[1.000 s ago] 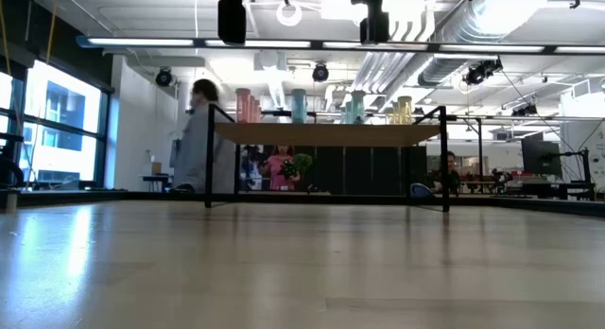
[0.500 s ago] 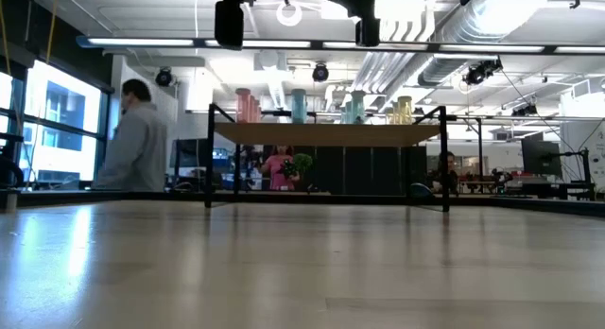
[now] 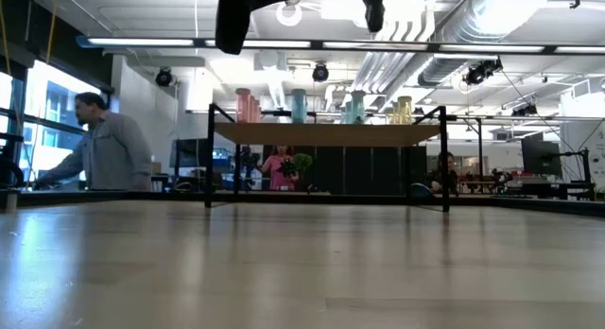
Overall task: Pick and place medicine bottles onto shelf by color
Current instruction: Put the yellow pill bottle on the shelf aligned with the other yellow pill bottles
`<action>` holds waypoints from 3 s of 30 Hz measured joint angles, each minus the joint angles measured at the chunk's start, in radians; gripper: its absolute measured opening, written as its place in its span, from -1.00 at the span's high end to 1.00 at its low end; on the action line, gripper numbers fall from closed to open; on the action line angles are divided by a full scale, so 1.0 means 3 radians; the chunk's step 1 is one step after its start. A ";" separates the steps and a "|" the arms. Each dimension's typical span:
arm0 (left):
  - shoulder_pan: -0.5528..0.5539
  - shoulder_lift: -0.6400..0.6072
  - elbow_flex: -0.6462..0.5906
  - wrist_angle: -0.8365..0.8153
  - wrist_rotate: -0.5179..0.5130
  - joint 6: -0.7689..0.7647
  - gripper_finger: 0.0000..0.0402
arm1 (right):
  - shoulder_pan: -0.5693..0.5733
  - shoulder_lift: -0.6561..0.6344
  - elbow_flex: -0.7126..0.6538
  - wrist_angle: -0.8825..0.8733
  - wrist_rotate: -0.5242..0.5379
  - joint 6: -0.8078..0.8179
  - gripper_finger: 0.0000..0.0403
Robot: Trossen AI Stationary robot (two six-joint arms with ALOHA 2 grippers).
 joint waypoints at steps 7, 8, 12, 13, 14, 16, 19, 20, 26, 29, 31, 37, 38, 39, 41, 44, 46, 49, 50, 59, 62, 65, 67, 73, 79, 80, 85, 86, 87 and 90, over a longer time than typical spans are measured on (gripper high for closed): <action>0.0099 -0.0001 0.0000 0.0000 -0.0075 -0.1155 0.53 | -0.0116 -0.0390 0.0001 -0.0774 0.0000 -0.1173 0.00; 0.0118 -0.0001 0.0000 0.0001 -0.0088 -0.1323 0.53 | -0.0125 -0.0423 0.0001 -0.0869 0.0000 -0.1307 0.00; 0.0188 -0.0002 0.0001 -0.0003 -0.0149 -0.2035 0.53 | -0.0128 -0.0467 0.0001 -0.1093 0.0000 -0.1804 0.00; 0.0203 -0.0003 0.0001 -0.0015 -0.0148 -0.2202 0.53 | -0.0127 -0.0467 0.0001 -0.1112 -0.0001 -0.1926 0.00; 0.0215 -0.0003 0.0001 -0.0024 -0.0148 -0.2355 0.53 | -0.0117 -0.0467 0.0001 -0.1153 -0.0001 -0.2045 0.00; 0.0236 -0.0003 0.0001 -0.0029 -0.0146 -0.2650 0.53 | -0.0091 -0.0465 0.0001 -0.1220 -0.0001 -0.2239 0.00; 0.0254 -0.0003 0.0001 -0.0052 -0.0136 -0.3044 0.53 | -0.0038 -0.0463 0.0001 -0.1247 -0.0002 -0.2480 0.00; 0.0254 -0.0003 0.0001 -0.0059 -0.0136 -0.3158 0.53 | -0.0014 -0.0461 0.0001 -0.1249 -0.0001 -0.2550 0.00; 0.0254 -0.0003 0.0001 -0.0099 -0.0108 -0.3780 0.53 | 0.0124 -0.0401 0.0001 -0.1136 -0.0003 -0.2951 0.00; 0.0254 -0.0003 0.0001 -0.0126 0.0089 -0.4213 0.53 | 0.0153 -0.0310 0.0001 -0.0967 -0.0007 -0.3117 0.00; 0.0254 -0.0003 0.0001 -0.0126 0.0259 -0.4408 0.53 | 0.0150 -0.0242 0.0001 -0.0838 -0.0008 -0.3095 0.00; 0.0254 -0.0003 0.0003 -0.0126 0.0362 -0.4453 0.53 | 0.0150 -0.0129 0.0001 -0.0504 0.0003 -0.2757 0.00; 0.0254 -0.0003 0.0003 -0.0126 0.0361 -0.4439 0.53 | 0.0161 -0.0128 0.0001 -0.0498 0.0004 -0.2737 0.00; 0.0254 -0.0003 0.0003 -0.0126 0.0362 -0.4438 0.53 | 0.0164 -0.0128 0.0001 -0.0498 0.0004 -0.2682 0.00; 0.0254 -0.0003 0.0003 -0.0126 0.0362 -0.4434 0.53 | 0.0167 -0.0112 0.0001 -0.0488 0.0003 -0.2580 0.00; 0.0254 -0.0003 0.0003 -0.0126 0.0364 -0.4429 0.53 | 0.0166 -0.0020 0.0001 -0.0441 0.0005 -0.2469 0.00; 0.0254 -0.0003 0.0003 -0.0126 0.0363 -0.4428 0.53 | 0.0165 0.0065 0.0001 -0.0345 0.0005 -0.2431 0.00; 0.0253 -0.0003 0.0001 -0.0137 0.0363 -0.4428 0.53 | 0.0177 0.0141 0.0001 -0.0237 0.0007 -0.2431 0.00; 0.0253 -0.0003 0.0002 -0.0138 0.0363 -0.4429 0.53 | 0.0187 0.0152 0.0001 -0.0222 0.0006 -0.2431 0.00; 0.0254 -0.0003 0.0005 -0.0125 0.0360 -0.4432 0.53 | 0.0258 0.0157 0.0001 -0.0252 0.0012 -0.2433 0.00; 0.0254 -0.0003 0.0005 -0.0123 0.0360 -0.4497 0.53 | 0.0258 0.0157 0.0001 -0.0252 0.0013 -0.2411 0.00; 0.0254 -0.0003 0.0005 -0.0096 0.0373 -0.4516 0.53 | 0.0258 0.0157 0.0001 -0.0251 0.0012 -0.2372 0.00; 0.0254 -0.0004 0.0005 -0.0076 0.0384 -0.4516 0.53 | 0.0256 0.0157 0.0001 -0.0249 0.0012 -0.2371 0.00; 0.0254 -0.0003 0.0005 -0.0003 0.0390 -0.4376 0.53 | 0.0250 0.0157 0.0001 -0.0213 0.0028 -0.2374 0.00; 0.0263 -0.0003 0.0005 -0.0001 0.0392 -0.4376 0.53 | 0.0250 0.0157 0.0001 -0.0172 0.0029 -0.2373 0.01; 0.0272 -0.0003 0.0005 -0.0001 0.0406 -0.4376 0.53 | 0.0250 0.0157 0.0001 -0.0172 0.0029 -0.2373 0.02; 0.0336 -0.0003 0.0005 -0.0003 0.0515 -0.4428 0.53 | 0.0250 0.0157 0.0001 -0.0174 0.0039 -0.2373 0.12; 0.0348 -0.0003 0.0005 -0.0003 0.0548 -0.4431 0.53 | 0.0249 0.0157 0.0001 -0.0175 0.0039 -0.2372 0.14; 0.0361 -0.0003 0.0005 -0.0003 0.0582 -0.4431 0.53 | 0.0249 0.0159 0.0001 -0.0175 0.0039 -0.2372 0.16; 0.0362 -0.0003 0.0005 -0.0011 0.0588 -0.4429 0.53 | 0.0249 0.0198 0.0001 -0.0181 0.0043 -0.2371 0.22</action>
